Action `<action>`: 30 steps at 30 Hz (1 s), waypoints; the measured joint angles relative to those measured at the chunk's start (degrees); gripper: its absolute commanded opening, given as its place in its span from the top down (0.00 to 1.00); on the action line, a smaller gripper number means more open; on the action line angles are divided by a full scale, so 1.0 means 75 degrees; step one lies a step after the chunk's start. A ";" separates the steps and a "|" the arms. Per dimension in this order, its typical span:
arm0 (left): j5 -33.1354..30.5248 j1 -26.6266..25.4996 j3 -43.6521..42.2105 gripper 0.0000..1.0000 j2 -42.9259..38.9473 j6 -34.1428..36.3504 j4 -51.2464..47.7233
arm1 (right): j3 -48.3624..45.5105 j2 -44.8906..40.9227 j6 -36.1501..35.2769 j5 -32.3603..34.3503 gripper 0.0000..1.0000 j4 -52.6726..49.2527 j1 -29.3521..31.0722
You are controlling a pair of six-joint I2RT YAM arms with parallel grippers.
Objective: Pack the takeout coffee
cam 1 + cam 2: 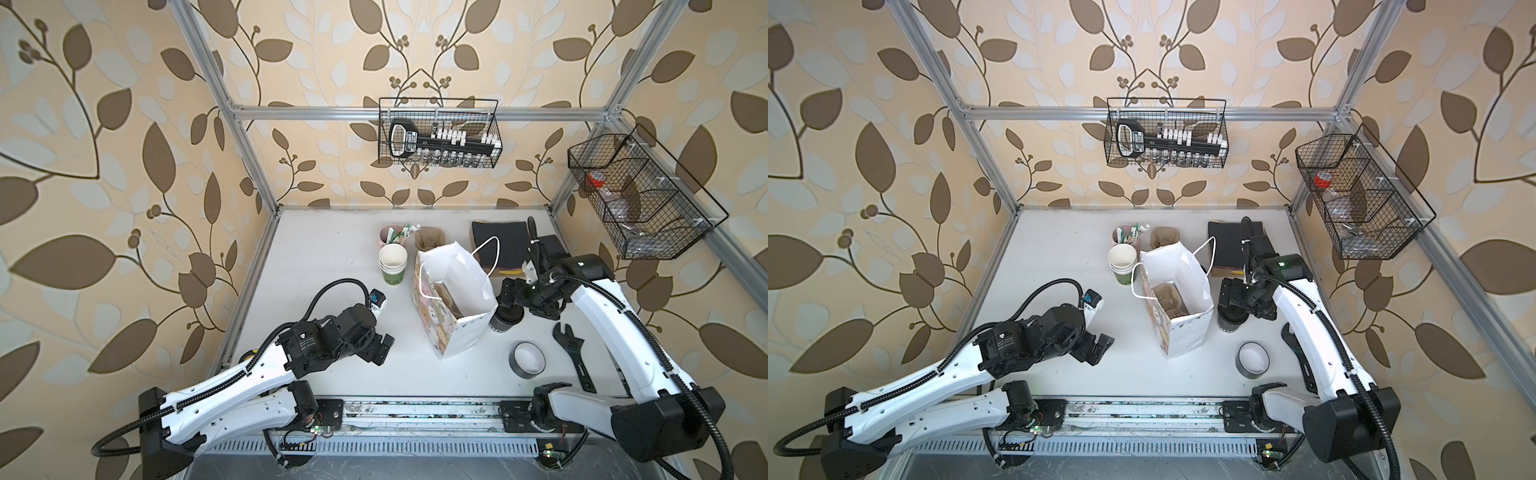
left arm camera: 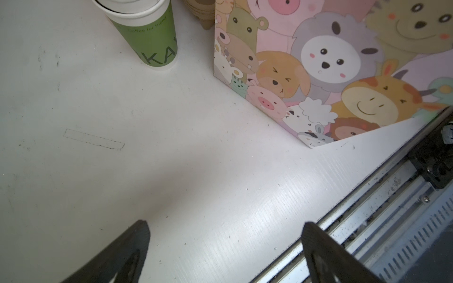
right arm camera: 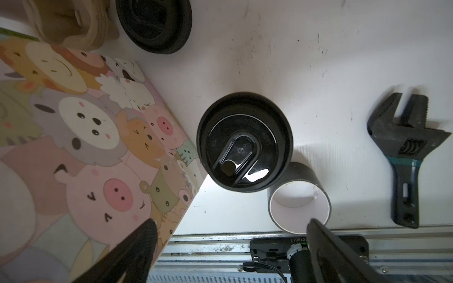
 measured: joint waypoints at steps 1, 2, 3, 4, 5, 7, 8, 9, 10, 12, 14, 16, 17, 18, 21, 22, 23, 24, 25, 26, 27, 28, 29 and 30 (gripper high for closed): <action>-0.0006 0.0000 0.0000 0.01 0.0000 -0.0003 -0.0020 | -0.0003 0.0085 -0.0029 0.0050 0.13 0.0000 0.0015; -0.0026 0.0000 0.0000 0.01 0.0000 -0.0003 -0.0023 | 0.0000 0.0187 -0.0029 0.0111 0.13 -0.0003 0.0038; -0.0052 0.0000 0.0000 0.01 0.0000 -0.0003 -0.0023 | 0.0000 0.0277 -0.0026 0.0189 0.13 -0.0009 0.0079; -0.0064 0.0000 0.0000 0.01 0.0003 -0.0006 -0.0026 | 0.0000 0.0358 -0.0029 0.0262 0.13 -0.0017 0.0134; -0.0079 0.0000 0.0000 0.01 0.0003 -0.0006 -0.0029 | 0.0000 0.0446 -0.0032 0.0335 0.13 -0.0023 0.0195; -0.0090 0.0000 0.0000 0.01 0.0006 -0.0006 -0.0029 | 0.0000 0.0624 -0.0035 0.0428 0.13 -0.0023 0.0280; -0.0093 0.0000 0.0000 0.01 0.0012 -0.0006 -0.0029 | 0.0000 0.0714 -0.0035 0.0472 0.13 -0.0026 0.0303; -0.0102 0.0000 0.0000 0.01 0.0017 -0.0006 -0.0029 | 0.0000 0.0807 -0.0035 0.0522 0.13 -0.0032 0.0306; -0.0108 0.0000 0.0000 0.01 0.0029 -0.0006 -0.0032 | 0.0003 0.0895 -0.0035 0.0568 0.13 -0.0041 0.0306; -0.0114 0.0000 0.0000 0.01 0.0067 -0.0006 -0.0032 | 0.0052 0.1064 -0.0035 0.0650 0.12 -0.0047 0.0306; -0.0117 0.0000 0.0000 0.01 0.0090 -0.0006 -0.0041 | 0.0076 0.1166 -0.0032 0.0708 0.12 -0.0026 0.0306; -0.0117 0.0000 0.0000 0.01 0.0090 -0.0006 -0.0058 | 0.0076 0.1218 -0.0032 0.0737 0.13 0.0000 0.0306; -0.0119 0.0000 0.0000 0.01 0.0090 -0.0006 -0.0058 | 0.0076 0.1233 -0.0032 0.0737 0.13 0.0029 0.0306; -0.0122 0.0000 0.0000 0.01 0.0090 -0.0006 -0.0058 | 0.0076 0.1247 -0.0032 0.0737 0.13 0.0070 0.0306; -0.0131 0.0000 0.0000 0.01 0.0090 -0.0006 -0.0058 | 0.0076 0.1288 -0.0032 0.0731 0.13 0.0198 0.0306; -0.0134 0.0000 0.0000 0.01 0.0090 -0.0006 -0.0061 | 0.0076 0.1303 -0.0032 0.0731 0.13 0.0242 0.0306; -0.0134 0.0000 0.0000 0.01 0.0090 -0.0006 -0.0058 | 0.0073 0.1323 -0.0032 0.0729 0.14 0.0286 0.0309; -0.0137 0.0000 0.0000 0.01 0.0090 -0.0006 -0.0061 | 0.0070 0.1352 -0.0032 0.0729 0.14 0.0323 0.0312; -0.0140 0.0000 0.0000 0.01 0.0090 -0.0006 -0.0061 | 0.0064 0.1390 -0.0035 0.0729 0.14 0.0361 0.0315; -0.0140 0.0000 0.0000 0.01 0.0090 -0.0006 -0.0061 | 0.0050 0.1428 -0.0032 0.0729 0.14 0.0402 0.0321; -0.0143 0.0000 0.0000 0.01 0.0090 -0.0006 -0.0061 | 0.0026 0.1463 -0.0032 0.0734 0.14 0.0452 0.0338; -0.0143 0.0000 0.0000 0.01 0.0090 -0.0006 -0.0061 | 0.0006 0.1480 -0.0035 0.0737 0.14 0.0481 0.0353; -0.0146 0.0000 0.0000 0.01 0.0090 -0.0006 -0.0061 | -0.0003 0.1495 -0.0032 0.0737 0.14 0.0490 0.0367; -0.0146 0.0000 0.0000 0.01 0.0090 -0.0006 -0.0061 | -0.0009 0.1507 -0.0032 0.0749 0.15 0.0498 0.0379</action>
